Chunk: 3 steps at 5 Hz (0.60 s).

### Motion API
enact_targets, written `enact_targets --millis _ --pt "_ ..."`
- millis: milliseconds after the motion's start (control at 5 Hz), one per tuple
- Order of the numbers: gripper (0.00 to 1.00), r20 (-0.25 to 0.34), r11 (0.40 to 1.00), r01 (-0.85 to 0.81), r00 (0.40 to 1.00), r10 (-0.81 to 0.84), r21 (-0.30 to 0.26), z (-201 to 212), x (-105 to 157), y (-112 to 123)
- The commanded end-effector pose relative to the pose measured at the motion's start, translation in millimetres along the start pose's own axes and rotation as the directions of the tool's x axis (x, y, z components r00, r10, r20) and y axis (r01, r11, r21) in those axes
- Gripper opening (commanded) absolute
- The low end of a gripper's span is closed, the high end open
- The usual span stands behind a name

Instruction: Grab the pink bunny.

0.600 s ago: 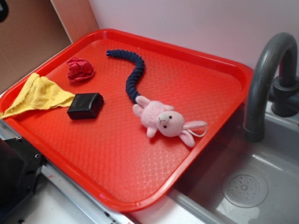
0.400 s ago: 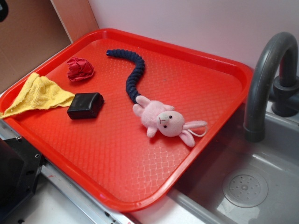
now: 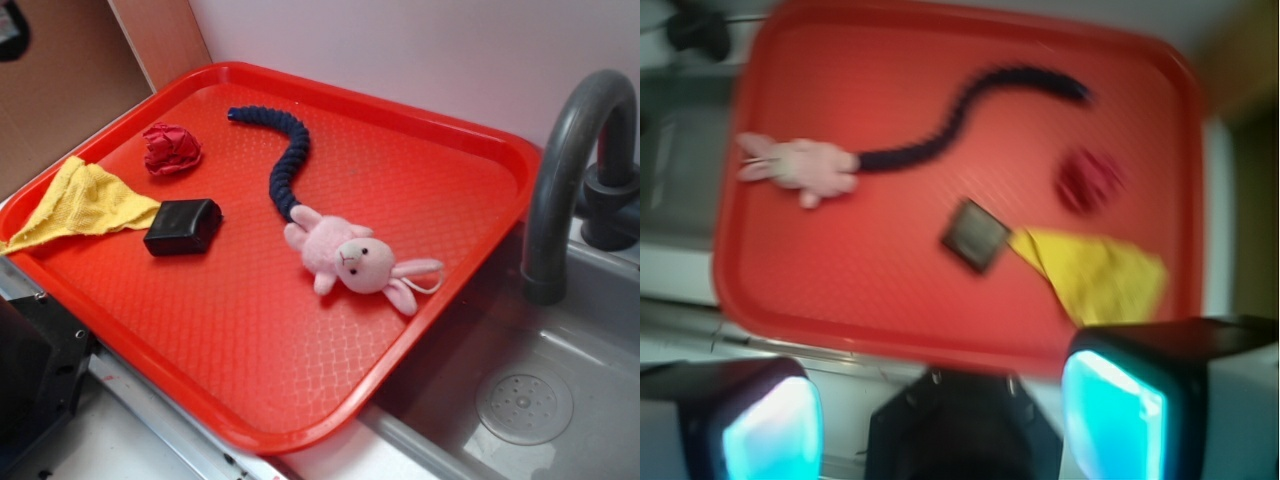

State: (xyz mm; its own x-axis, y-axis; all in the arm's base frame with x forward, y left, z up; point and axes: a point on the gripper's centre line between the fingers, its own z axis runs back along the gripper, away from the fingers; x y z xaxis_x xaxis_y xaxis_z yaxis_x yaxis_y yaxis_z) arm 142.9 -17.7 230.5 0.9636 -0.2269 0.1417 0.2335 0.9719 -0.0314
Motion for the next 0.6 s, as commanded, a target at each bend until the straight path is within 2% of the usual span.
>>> enact_targets --millis 0,200,400 --pt "1.0 0.055 0.886 0.464 0.884 -0.464 0.013 -29.1 51.3 -7.1" --pt "1.0 0.044 0.738 0.674 0.736 -0.675 0.048 -51.5 73.2 -39.9" --pt "1.0 0.026 0.66 0.751 0.66 -0.751 0.02 -77.0 83.0 -60.5"
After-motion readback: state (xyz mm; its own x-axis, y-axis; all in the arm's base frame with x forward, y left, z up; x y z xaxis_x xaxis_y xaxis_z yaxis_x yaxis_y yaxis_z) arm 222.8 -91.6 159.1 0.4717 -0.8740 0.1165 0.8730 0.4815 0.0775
